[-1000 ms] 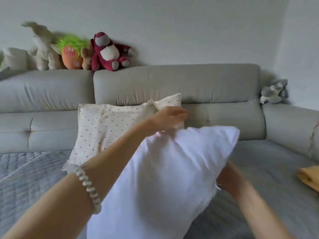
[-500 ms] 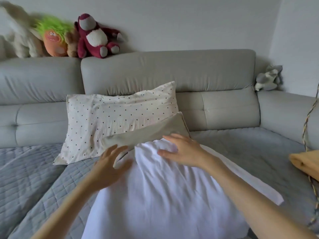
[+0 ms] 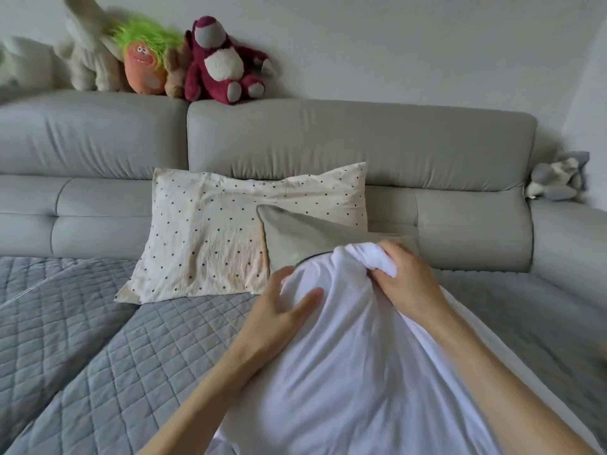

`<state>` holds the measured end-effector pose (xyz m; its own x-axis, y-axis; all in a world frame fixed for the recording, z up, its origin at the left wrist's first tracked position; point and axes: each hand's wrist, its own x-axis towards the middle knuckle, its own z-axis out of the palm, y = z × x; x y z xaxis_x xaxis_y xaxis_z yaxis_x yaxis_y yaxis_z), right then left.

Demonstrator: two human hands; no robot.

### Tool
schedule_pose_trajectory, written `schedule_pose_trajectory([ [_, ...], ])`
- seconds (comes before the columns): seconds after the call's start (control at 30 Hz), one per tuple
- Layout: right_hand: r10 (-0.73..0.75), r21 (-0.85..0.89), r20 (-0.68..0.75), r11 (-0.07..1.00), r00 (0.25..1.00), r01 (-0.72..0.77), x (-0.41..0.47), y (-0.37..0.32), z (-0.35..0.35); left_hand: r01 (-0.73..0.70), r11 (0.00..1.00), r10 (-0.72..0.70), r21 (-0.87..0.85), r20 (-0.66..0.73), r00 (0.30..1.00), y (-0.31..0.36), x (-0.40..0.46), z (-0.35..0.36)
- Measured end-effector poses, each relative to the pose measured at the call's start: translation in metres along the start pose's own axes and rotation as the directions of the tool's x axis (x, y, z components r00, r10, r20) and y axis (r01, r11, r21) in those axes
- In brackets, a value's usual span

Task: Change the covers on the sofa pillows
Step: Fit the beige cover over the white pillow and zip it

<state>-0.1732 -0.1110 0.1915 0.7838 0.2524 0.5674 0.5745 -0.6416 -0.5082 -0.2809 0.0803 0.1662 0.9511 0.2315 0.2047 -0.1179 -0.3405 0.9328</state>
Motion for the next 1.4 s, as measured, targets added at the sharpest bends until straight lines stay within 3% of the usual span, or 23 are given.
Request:
schedule_pose_trajectory([
  [0.07, 0.117, -0.258, 0.142, 0.963, 0.983, -0.078, 0.003, 0.015, -0.001, 0.017, 0.998, -0.02, 0.063, 0.051, 0.998, -0.011, 0.017, 0.023],
  [0.13, 0.14, -0.496, 0.157, 0.867, 0.978, -0.045, -0.007, 0.026, 0.002, -0.001, 0.958, -0.011, 0.285, 0.04, 0.999, -0.038, 0.032, 0.044],
  [0.2, -0.144, -0.458, 0.069, 0.875, 0.987, 0.159, -0.024, 0.019, 0.015, 0.038, 0.936, -0.051, 0.35, 0.026, 0.998, -0.058, 0.044, 0.051],
  [0.27, -0.318, -0.311, 0.143, 0.884, 0.937, 0.348, -0.036, 0.006, 0.035, 0.077, 0.958, -0.108, 0.275, 0.101, 0.989, -0.059, 0.051, 0.043],
  [0.33, -0.344, -0.325, 0.253, 0.85, 0.904, 0.414, -0.041, 0.012, 0.058, 0.072, 0.984, -0.102, 0.161, 0.185, 0.977, -0.061, 0.054, 0.025],
  [0.43, -0.277, -0.392, 0.258, 0.846, 0.925, 0.363, -0.034, 0.043, 0.074, 0.138, 0.985, -0.164, 0.104, 0.309, 0.937, -0.064, 0.052, -0.013],
  [0.57, -0.255, -0.436, 0.23, 0.836, 0.939, 0.333, -0.016, 0.067, 0.08, 0.291, 0.954, -0.28, 0.072, 0.565, 0.776, -0.058, 0.052, -0.023],
  [0.67, -0.199, -0.471, 0.145, 0.848, 0.969, 0.245, -0.001, 0.082, 0.078, 0.325, 0.945, -0.185, -0.044, 0.747, 0.639, -0.05, 0.054, -0.03],
  [0.73, -0.148, -0.519, 0.122, 0.834, 0.981, 0.19, 0.014, 0.088, 0.07, 0.31, 0.941, -0.08, -0.136, 0.801, 0.593, -0.042, 0.055, -0.048],
  [0.83, -0.194, -0.569, 0.089, 0.795, 0.977, 0.21, 0.021, 0.075, 0.075, 0.136, 0.99, -0.061, -0.036, 0.764, 0.643, -0.032, 0.046, -0.043],
  [0.9, -0.272, -0.535, 0.034, 0.808, 0.962, 0.247, 0.014, 0.059, 0.082, 0.021, 1.0, -0.023, 0.01, 0.676, 0.736, -0.037, 0.038, -0.02],
  [0.97, -0.326, -0.453, -0.073, 0.853, 0.943, 0.26, 0.017, 0.043, 0.077, 0.096, 0.987, -0.013, -0.13, 0.527, 0.85, -0.054, 0.031, -0.002],
  [1.03, -0.382, -0.415, -0.152, 0.862, 0.912, 0.292, 0.03, 0.024, 0.068, 0.19, 0.925, -0.047, -0.33, 0.397, 0.917, -0.063, 0.022, 0.003],
  [1.07, -0.413, -0.371, -0.092, 0.859, 0.906, 0.354, 0.038, 0.01, 0.066, 0.193, 0.901, -0.044, -0.388, 0.361, 0.932, -0.067, 0.019, 0.004],
  [1.13, -0.389, -0.116, 0.263, 0.896, 0.883, 0.429, 0.047, -0.018, 0.067, 0.181, 0.861, -0.023, -0.476, 0.318, 0.948, -0.069, 0.013, 0.01],
  [1.2, -0.225, 0.136, 0.623, 0.974, 0.749, 0.18, 0.047, -0.035, 0.069, 0.164, 0.794, -0.008, -0.585, 0.26, 0.966, -0.067, 0.012, 0.013],
  [1.23, -0.151, 0.179, 0.71, 0.983, 0.688, 0.03, 0.046, -0.037, 0.064, 0.154, 0.755, -0.014, -0.637, 0.219, 0.976, -0.065, 0.014, 0.013],
  [1.3, -0.101, 0.183, 0.748, 0.981, 0.656, -0.057, 0.041, -0.029, 0.047, 0.104, 0.702, -0.008, -0.705, 0.139, 0.99, -0.064, 0.022, 0.012],
  [1.4, -0.193, 0.205, 0.723, 0.977, 0.663, 0.061, 0.022, -0.018, 0.027, 0.017, 0.772, 0.035, -0.635, 0.07, 0.997, -0.059, 0.033, 0.024],
])
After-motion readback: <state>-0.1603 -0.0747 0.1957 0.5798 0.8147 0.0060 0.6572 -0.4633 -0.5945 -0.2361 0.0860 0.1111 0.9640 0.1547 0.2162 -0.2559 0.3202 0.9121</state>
